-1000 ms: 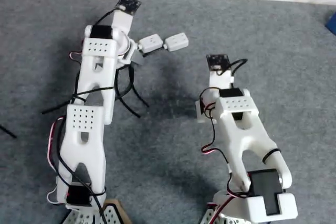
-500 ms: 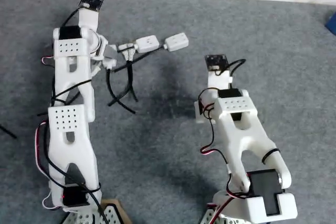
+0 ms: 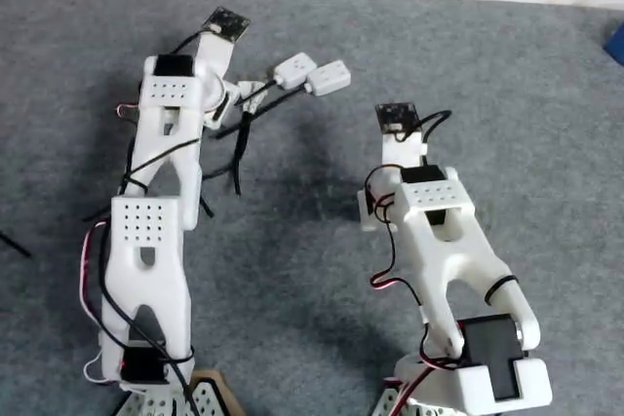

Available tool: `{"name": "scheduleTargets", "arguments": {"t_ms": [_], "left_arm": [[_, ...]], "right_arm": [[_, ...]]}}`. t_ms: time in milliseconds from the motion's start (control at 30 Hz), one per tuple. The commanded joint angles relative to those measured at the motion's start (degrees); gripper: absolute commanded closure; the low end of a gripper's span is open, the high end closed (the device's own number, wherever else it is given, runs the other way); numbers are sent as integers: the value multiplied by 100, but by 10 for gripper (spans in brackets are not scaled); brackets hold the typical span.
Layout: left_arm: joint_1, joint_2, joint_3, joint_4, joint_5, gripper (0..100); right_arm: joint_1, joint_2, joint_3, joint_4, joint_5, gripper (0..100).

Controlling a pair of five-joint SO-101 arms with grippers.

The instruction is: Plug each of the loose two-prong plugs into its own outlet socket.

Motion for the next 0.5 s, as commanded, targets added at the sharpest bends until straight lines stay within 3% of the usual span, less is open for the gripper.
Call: {"name": "scheduleTargets", "arguments": {"t_ms": [0, 233, 467], "left_arm": [[-207, -251, -1165, 536, 26, 915], [-514, -1077, -3301, 1398, -202, 897], [-532, -2668, -3187, 2646, -105, 902]], "right_arm": [[-31, -40, -22, -40, -35, 612], [-31, -22, -22, -48, -35, 612], [-40, -4, -22, -57, -35, 612]]}}
